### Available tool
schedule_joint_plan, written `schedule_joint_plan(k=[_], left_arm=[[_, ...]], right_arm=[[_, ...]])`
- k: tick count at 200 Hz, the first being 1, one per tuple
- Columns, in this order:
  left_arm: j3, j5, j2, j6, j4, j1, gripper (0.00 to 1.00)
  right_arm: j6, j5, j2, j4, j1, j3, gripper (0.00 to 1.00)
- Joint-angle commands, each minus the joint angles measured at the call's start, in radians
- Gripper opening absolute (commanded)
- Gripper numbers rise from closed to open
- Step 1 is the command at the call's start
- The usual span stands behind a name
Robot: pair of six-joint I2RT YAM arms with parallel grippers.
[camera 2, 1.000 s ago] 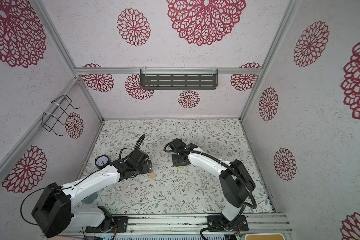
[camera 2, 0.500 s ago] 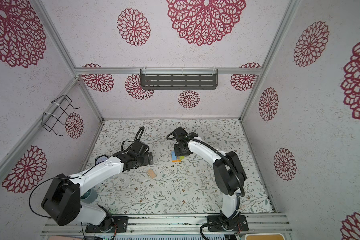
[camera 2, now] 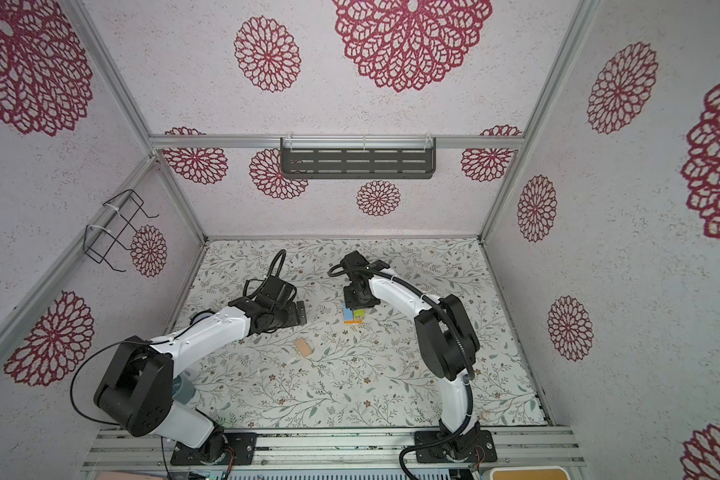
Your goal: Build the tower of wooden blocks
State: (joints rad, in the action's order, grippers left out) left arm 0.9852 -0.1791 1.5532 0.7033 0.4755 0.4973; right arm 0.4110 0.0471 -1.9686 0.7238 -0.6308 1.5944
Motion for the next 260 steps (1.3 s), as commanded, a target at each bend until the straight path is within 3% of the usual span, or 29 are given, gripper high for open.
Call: schedule_joint_plan(k=[1,260], left_arm=[[-0.013,0.015,0.01,-0.008,-0.041,-0.012,0.97],[-0.016,0.043,0.04,-0.011,-0.052,-0.031,0.97]], right_arm=[[-0.006,-0.008,-0.002,0.011,0.002,0.037,0.3],[-0.002,-0.014,-0.055,-0.009,0.011,0.059,0.3]])
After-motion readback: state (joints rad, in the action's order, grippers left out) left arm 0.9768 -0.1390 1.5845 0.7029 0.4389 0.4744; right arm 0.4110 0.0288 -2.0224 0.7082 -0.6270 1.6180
